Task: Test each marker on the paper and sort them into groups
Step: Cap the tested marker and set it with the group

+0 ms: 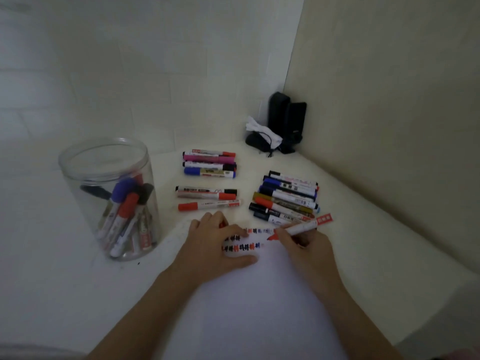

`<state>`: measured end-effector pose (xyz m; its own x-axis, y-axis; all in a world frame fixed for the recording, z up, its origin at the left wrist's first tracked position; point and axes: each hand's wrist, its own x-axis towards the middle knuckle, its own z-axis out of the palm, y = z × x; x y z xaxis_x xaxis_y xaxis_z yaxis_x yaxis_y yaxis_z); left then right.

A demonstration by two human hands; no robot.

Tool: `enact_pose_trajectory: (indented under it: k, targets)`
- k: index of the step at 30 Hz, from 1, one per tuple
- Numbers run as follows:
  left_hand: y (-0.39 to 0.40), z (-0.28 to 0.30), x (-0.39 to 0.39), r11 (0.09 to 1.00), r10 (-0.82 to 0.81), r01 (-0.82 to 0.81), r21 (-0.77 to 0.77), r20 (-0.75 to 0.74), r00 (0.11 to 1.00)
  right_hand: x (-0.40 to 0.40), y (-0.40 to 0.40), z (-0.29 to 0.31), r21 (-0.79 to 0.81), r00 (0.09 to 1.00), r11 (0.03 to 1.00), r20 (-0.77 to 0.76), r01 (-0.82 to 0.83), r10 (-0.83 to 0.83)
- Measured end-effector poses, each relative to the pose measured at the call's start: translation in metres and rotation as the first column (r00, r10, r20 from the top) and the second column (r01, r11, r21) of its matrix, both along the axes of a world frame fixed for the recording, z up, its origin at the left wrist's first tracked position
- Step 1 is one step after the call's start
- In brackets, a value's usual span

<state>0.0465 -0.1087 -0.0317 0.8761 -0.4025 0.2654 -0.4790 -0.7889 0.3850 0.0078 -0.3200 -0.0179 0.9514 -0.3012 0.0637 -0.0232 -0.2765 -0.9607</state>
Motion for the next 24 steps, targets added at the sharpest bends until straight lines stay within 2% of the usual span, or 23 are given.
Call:
enact_pose_trajectory:
  k: [6,24]
  targets:
    - [-0.0009,0.0000,-0.0006,1.000,0.018,-0.018,0.020,0.009,1.000,0.0004,0.0043,0.0010,-0.162,1.000,0.987,0.011,0.013,-0.011]
    - [-0.0026,0.0027,-0.0025,0.997,0.046,-0.045,0.055,-0.020,0.999,-0.0055,0.0078,0.0037,-0.206,0.998,0.978,0.042,-0.030,0.039]
